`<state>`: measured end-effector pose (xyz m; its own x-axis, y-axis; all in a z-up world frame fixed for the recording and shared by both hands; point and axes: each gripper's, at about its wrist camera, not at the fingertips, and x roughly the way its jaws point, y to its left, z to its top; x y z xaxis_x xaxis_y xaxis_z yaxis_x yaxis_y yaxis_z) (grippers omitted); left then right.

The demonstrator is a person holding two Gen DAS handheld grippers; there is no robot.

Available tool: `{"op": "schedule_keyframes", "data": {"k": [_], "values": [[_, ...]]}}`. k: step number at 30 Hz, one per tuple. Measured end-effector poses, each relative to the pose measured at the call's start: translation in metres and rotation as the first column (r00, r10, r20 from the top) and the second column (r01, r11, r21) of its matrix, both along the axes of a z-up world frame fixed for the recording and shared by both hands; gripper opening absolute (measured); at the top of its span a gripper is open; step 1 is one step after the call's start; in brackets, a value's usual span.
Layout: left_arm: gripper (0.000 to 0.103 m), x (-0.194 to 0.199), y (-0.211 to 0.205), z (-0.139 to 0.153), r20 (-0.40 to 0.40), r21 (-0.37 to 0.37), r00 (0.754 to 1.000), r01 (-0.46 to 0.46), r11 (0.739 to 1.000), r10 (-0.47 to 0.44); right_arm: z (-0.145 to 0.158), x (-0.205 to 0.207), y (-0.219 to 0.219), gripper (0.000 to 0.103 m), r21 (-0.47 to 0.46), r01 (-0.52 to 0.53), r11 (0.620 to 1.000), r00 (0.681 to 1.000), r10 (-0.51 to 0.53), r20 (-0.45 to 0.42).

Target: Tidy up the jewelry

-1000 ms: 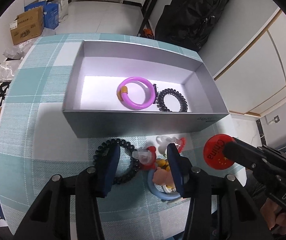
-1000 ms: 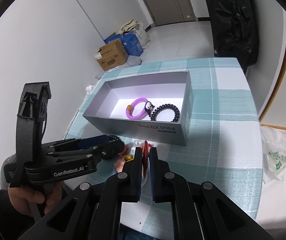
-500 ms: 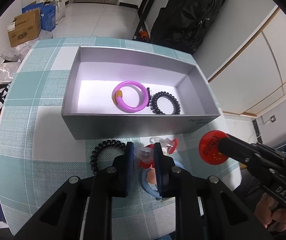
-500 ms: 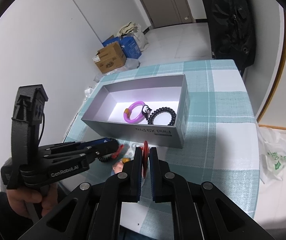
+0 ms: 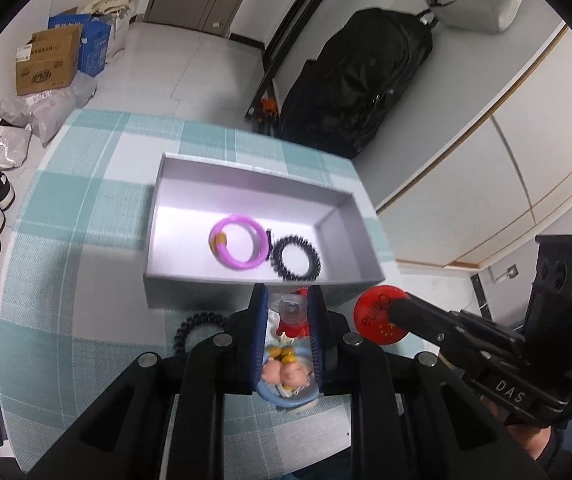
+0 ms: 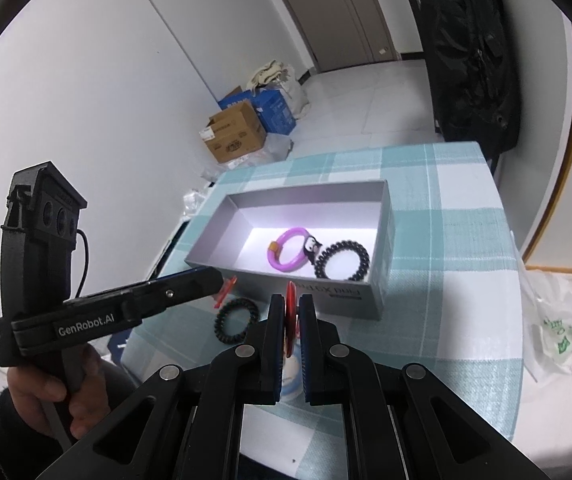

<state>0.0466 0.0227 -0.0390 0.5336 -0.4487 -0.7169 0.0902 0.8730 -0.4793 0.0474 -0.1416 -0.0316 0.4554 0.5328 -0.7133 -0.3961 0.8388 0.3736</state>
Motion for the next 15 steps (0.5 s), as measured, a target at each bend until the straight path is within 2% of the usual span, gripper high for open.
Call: {"op": "schedule_keyframes", "data": {"k": [9,15], "values": [[0.015,0.011,0.005,0.012,0.031,-0.059,0.999,-0.017,0.998,0.018,0.015,0.008,0.001,0.006,0.077,-0.001,0.997,0.998,-0.004,0.056],[0.015,0.023,0.008,0.011,0.035,-0.063,0.999,-0.032,0.998,0.034,0.015,0.026,0.001,0.006,0.117,0.029,0.993,0.998,-0.035,0.046]]}}
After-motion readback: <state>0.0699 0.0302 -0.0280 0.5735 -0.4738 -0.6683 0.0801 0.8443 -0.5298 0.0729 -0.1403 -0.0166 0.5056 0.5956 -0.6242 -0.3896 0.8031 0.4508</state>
